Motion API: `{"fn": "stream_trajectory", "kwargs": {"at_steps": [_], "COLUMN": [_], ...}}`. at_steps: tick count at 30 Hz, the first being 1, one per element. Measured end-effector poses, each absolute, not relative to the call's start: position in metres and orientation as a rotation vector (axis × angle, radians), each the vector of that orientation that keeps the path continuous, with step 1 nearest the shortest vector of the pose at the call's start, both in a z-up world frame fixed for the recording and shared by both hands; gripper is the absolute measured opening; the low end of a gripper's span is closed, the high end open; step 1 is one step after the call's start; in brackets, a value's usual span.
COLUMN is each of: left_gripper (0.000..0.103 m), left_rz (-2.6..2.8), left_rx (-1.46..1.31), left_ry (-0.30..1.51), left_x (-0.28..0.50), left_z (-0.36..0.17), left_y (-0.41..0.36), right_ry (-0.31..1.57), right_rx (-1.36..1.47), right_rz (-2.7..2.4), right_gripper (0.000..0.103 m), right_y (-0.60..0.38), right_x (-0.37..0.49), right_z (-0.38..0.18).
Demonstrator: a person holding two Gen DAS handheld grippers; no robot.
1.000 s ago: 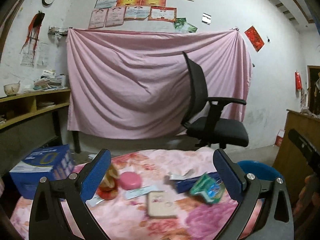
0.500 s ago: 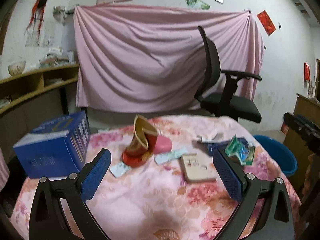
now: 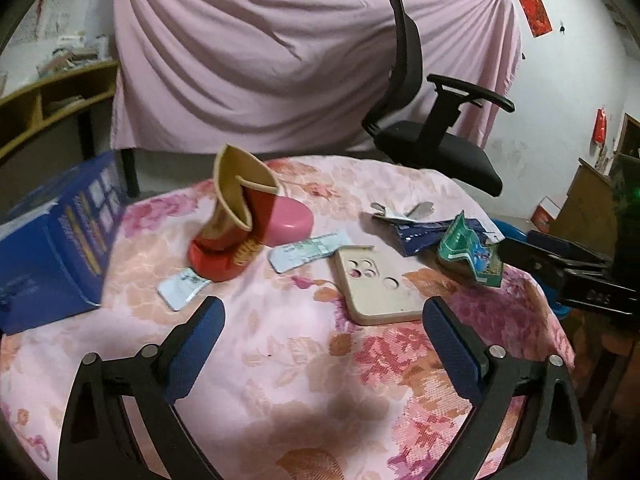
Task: Collect trash
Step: 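Grasp the beige phone case with the left tool while the right tool grasps the green wrapper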
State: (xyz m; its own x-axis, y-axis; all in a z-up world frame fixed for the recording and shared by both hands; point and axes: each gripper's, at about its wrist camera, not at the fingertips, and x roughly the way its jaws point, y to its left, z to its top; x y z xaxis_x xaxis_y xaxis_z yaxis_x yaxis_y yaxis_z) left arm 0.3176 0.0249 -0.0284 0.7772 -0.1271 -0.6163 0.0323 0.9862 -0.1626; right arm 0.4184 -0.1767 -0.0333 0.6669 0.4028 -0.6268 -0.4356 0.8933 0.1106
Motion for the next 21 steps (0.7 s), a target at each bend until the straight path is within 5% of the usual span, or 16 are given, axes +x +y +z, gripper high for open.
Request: {"fn": "stream_trajectory", "kwargs": {"at_steps": [6, 21], "left_gripper": [0.072, 0.072], "left_rz": [-0.155, -0.218], "left_rx": [-0.155, -0.106], "left_ry": [0.752, 0.828], "left_x": [0.336, 0.356], "left_z": [-0.036, -0.039], "left_y": [0.02, -0.005], "right_ry": [0.755, 0.796], "right_rx": [-0.167, -0.112], "right_rz": [0.506, 0.549], "right_gripper": [0.103, 0.089], "right_y": [-0.156, -0.168], "right_x": [0.433, 0.433], "right_z": [-0.047, -0.053]}}
